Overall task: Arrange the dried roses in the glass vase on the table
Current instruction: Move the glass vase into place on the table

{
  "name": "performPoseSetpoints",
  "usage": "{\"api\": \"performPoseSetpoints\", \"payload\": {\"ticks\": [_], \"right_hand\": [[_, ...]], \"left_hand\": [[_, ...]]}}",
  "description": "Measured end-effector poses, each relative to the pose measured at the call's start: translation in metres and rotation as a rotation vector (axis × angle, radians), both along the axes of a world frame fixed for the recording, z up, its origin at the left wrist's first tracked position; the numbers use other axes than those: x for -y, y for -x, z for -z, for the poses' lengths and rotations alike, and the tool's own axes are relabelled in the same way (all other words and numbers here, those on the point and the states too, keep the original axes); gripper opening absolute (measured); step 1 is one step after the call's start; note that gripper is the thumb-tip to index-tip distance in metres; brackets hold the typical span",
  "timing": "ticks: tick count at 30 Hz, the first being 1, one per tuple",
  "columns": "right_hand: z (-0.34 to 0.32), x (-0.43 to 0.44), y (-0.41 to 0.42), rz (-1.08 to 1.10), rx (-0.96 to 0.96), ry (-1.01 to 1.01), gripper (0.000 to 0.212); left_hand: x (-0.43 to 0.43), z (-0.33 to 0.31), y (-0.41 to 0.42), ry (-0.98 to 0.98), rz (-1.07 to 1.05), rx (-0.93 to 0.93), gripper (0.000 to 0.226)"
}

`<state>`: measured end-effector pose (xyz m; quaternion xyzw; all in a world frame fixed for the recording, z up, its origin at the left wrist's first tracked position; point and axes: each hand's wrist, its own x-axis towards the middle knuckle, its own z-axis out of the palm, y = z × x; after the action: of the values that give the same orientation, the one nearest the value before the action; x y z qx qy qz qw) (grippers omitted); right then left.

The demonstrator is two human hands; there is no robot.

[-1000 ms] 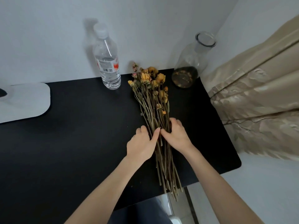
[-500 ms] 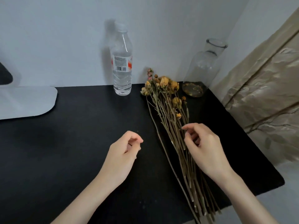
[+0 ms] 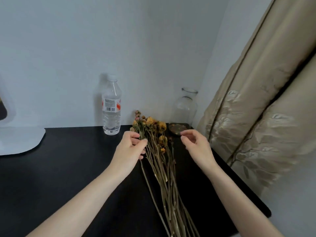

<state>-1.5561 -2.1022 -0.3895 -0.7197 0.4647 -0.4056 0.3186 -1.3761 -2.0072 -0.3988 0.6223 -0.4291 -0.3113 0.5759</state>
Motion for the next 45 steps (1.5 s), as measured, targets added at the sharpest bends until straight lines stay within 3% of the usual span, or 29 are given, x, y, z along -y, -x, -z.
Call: {"api": "performPoseSetpoints", "payload": {"ticks": [2, 7, 11, 16, 23, 29, 35, 39, 45], "right_hand": [[-0.013, 0.036, -0.002, 0.062, 0.064, -0.032, 0.012], [-0.04, 0.116, -0.012, 0.216, 0.117, -0.032, 0.059], [-0.053, 0.15, -0.021, 0.21, 0.099, -0.084, 0.082], [-0.052, 0.202, -0.034, 0.067, 0.099, -0.105, 0.073], [-0.034, 0.225, -0.042, 0.177, 0.184, -0.016, 0.063], [-0.041, 0.223, -0.043, 0.177, 0.161, 0.078, 0.054], [-0.1, 0.192, -0.053, 0.106, 0.18, 0.212, 0.057], [-0.127, 0.153, -0.069, 0.046, 0.2, 0.229, 0.058], [-0.147, 0.064, -0.102, -0.154, 0.23, 0.159, 0.047]], "left_hand": [[0.034, -0.017, 0.009, 0.011, 0.04, -0.022, 0.043], [0.121, -0.036, 0.033, -0.04, 0.131, -0.059, 0.085], [0.169, -0.031, 0.043, -0.055, 0.154, -0.036, 0.105], [0.237, -0.013, 0.053, -0.071, 0.196, -0.021, 0.114], [0.272, 0.003, 0.058, -0.085, 0.192, -0.079, 0.138], [0.267, -0.001, 0.055, -0.02, 0.128, 0.074, 0.124], [0.25, -0.047, 0.045, 0.135, 0.068, 0.095, 0.115], [0.21, -0.074, 0.029, 0.156, 0.017, 0.167, 0.12], [0.112, -0.088, -0.006, 0.156, -0.105, 0.212, 0.105]]}}
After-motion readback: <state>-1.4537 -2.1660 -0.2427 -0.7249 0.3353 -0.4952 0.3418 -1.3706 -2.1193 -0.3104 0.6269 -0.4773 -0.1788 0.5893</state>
